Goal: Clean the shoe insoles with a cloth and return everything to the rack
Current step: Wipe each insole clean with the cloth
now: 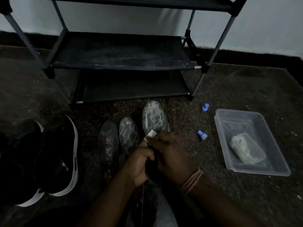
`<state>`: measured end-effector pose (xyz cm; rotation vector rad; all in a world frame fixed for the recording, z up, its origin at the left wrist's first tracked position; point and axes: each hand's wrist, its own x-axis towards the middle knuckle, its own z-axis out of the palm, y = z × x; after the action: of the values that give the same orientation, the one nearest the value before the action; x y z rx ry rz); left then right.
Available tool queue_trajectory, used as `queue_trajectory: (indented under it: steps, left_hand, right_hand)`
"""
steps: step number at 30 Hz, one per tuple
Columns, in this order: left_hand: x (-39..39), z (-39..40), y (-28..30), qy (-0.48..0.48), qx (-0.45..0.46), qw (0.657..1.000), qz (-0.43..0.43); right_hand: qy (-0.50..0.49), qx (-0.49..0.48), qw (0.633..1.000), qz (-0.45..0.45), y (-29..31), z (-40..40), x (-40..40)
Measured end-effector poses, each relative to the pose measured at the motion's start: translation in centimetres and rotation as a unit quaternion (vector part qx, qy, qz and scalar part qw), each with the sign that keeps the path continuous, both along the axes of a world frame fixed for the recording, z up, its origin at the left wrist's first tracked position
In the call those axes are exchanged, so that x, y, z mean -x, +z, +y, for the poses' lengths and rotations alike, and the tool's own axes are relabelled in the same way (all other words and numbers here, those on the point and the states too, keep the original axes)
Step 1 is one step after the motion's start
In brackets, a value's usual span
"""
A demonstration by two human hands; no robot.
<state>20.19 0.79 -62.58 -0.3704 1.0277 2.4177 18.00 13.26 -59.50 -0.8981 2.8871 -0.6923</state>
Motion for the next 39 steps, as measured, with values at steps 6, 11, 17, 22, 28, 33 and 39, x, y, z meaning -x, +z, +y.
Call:
queue_trajectory:
  steps: [6,11,17,22,28,33,39]
  left_hand:
    - [0.1,-0.1,0.1,0.003,0.005,1.0,0.005]
    - [0.0,-0.4,0.6,0.002,0.011,0.999,0.039]
    - [0.2,-0.8,-0.1,0.015,-0.011,0.999,0.026]
    - [0.4,-0.6,0.1,0.012,-0.017,1.0,0.018]
    - [0.2,-0.7,-0.2,0.015,-0.027,0.999,0.036]
    - [0.2,-1.0,-0.7,0.027,-0.096,0.995,0.02]
    - [0.7,-1.0,0.2,0.056,-0.14,0.989,-0.001]
  right_hand:
    - [-0.039,-0.047,0.998,-0.008,-0.3,0.2,0.0]
    - [-0.146,-0.083,0.986,0.02,-0.2,1.3,1.1]
    - [-0.041,-0.061,0.997,0.004,-0.6,-0.4,0.2]
    - [-0.054,-0.057,0.997,-0.013,-0.3,0.3,0.3]
    - [-0.118,-0.055,0.991,0.022,0.0,1.0,1.1]
    - [-0.014,-0.01,1.0,0.002,0.3,-0.7,-0.2]
    - [-0.044,-0.001,0.999,0.003,0.6,1.2,0.9]
